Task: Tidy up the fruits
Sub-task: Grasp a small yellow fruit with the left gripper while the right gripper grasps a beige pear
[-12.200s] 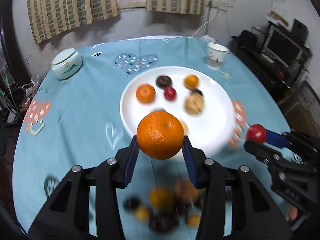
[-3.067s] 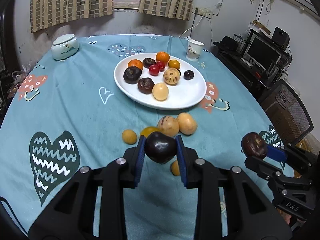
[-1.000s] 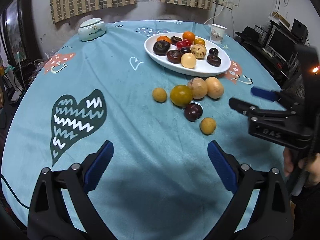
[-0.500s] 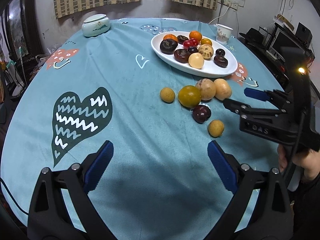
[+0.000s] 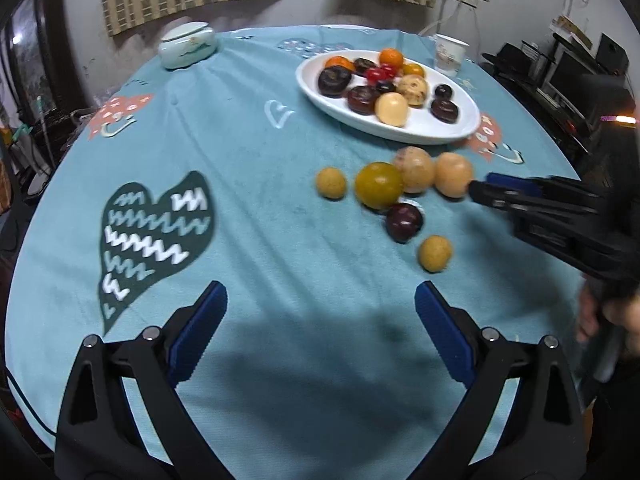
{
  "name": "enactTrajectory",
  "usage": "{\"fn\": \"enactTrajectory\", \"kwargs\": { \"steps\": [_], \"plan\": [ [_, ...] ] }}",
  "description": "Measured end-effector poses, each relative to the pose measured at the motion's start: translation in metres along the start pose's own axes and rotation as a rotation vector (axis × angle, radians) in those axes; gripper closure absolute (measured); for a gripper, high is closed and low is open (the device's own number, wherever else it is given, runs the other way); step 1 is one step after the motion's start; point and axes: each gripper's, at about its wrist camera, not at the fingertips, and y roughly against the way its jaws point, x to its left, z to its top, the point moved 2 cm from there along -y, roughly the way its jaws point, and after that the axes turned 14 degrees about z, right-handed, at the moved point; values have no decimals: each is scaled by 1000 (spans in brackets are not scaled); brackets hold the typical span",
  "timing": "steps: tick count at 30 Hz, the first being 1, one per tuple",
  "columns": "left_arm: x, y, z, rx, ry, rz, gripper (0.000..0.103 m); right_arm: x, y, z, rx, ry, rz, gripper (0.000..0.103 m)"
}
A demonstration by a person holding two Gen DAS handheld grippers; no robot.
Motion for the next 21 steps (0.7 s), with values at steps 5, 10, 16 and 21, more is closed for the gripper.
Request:
{"fn": "enactTrajectory", "kwargs": {
  "steps": [5, 10, 16, 21],
  "plan": [
    [-40, -6, 2, -5, -72, -20, 6, 0, 53, -45, -43, -61, 0, 74],
    [-70, -17, 11, -1, -85, -44, 6, -18, 47, -59, -30, -132, 112, 74],
    [-88, -35, 16, 16, -112, -60, 52, -22, 49, -28, -26, -67, 87, 74],
    [-90, -45, 18, 11, -109, -43, 52, -30, 62, -29, -43, -75, 82, 74]
  ]
}}
